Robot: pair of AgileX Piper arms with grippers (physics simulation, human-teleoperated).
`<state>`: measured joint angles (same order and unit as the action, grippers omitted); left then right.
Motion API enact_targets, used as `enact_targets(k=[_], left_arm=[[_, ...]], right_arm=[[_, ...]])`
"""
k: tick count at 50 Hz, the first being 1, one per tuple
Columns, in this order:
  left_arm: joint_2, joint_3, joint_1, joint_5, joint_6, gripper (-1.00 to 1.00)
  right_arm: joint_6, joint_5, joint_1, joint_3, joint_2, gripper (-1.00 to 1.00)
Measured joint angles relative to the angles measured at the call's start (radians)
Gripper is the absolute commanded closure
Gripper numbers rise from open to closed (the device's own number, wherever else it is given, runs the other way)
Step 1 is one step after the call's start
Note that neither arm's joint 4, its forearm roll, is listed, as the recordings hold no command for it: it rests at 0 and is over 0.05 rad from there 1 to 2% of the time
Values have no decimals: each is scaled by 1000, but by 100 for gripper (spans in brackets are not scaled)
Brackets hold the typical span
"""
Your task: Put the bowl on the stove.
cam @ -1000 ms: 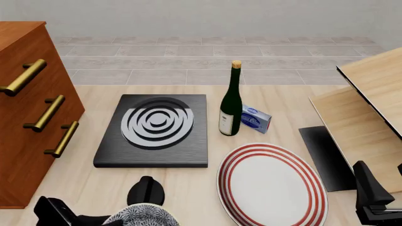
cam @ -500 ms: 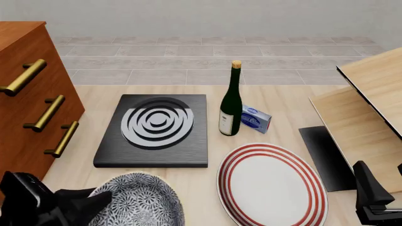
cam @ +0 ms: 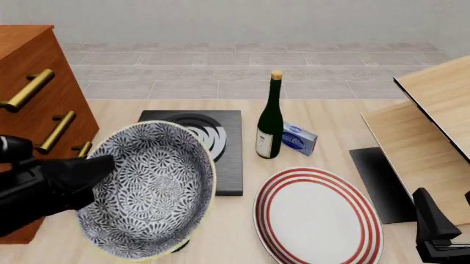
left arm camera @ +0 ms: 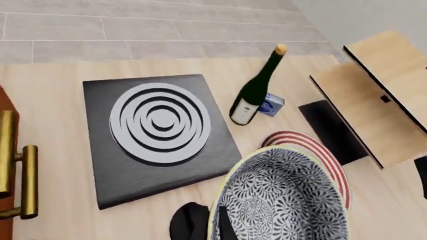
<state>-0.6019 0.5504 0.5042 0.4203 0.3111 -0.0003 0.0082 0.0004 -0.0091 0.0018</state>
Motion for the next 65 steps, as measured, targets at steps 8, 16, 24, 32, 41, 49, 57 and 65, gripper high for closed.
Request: enact_targets(k=[8, 16, 24, 32, 41, 49, 57, 65], left_arm=[[-83, 85, -92, -13, 36, 100], [-150, 159, -152, -23, 65, 100], [-204, 213, -192, -32, 82, 100], [-255, 255, -220, -42, 76, 100], [-321, 301, -243, -51, 49, 100], [-391, 331, -241, -58, 34, 100], [-455, 368, -234, -54, 18, 100], [-501, 390, -231, -58, 1, 100]], right_arm=[[0, 0, 0, 0, 0, -100], [0, 0, 0, 0, 0, -100], [0, 0, 0, 0, 0, -100], [0, 0, 0, 0, 0, -100], [0, 0, 0, 0, 0, -100], [0, 0, 0, 0, 0, -100], [0, 0, 0, 0, 0, -100], [0, 0, 0, 0, 0, -100]])
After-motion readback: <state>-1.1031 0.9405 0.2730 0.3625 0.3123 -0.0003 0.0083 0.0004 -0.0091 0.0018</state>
